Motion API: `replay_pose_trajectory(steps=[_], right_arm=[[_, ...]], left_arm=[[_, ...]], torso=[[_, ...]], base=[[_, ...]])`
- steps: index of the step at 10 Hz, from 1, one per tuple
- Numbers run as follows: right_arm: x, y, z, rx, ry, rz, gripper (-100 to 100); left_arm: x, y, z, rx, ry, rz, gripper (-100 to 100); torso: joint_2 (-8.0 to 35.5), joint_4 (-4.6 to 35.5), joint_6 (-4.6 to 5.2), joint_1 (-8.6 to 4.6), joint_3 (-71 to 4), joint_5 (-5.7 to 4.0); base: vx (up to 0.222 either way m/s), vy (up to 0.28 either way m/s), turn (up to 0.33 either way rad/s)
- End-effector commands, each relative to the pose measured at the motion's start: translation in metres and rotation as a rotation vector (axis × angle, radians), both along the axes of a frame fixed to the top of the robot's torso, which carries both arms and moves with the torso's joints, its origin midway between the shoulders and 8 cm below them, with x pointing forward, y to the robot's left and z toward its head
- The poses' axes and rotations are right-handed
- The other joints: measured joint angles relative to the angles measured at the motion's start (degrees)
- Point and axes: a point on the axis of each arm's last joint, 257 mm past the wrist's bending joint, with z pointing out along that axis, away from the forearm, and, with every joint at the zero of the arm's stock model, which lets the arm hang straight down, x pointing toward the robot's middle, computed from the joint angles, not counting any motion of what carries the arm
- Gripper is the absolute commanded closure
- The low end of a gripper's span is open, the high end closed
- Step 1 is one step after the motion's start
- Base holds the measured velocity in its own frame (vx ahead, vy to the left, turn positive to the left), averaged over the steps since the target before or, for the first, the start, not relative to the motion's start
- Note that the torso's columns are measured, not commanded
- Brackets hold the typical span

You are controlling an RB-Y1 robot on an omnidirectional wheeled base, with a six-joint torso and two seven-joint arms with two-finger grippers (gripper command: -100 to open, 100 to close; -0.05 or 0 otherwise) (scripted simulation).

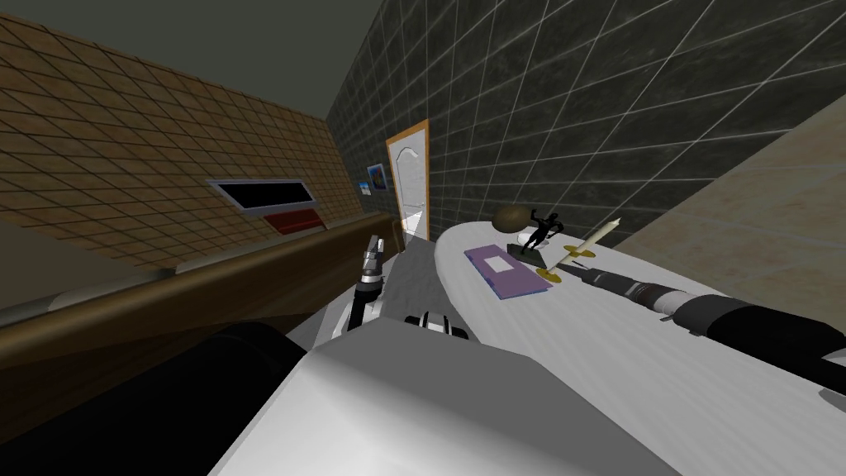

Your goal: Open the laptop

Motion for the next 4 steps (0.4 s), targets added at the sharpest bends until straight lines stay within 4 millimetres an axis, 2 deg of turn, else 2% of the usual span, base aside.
replay_pose_trajectory(steps=[1,4], right_arm=[[0.0000,0.0000,0.0000,0.000,0.000,0.000,0],[0.0000,0.0000,0.0000,0.000,0.000,0.000,0]], left_arm=[[0.0000,0.0000,0.0000,0.000,0.000,0.000,0],[0.0000,0.0000,0.0000,0.000,0.000,0.000,0]], torso=[[0.0,0.0,0.01,0.00,0.0,0.00],[0.0,0.0,0.01,-0.02,0.0,0.00]], base=[[0.000,0.000,0.000],[0.000,0.000,0.000]])
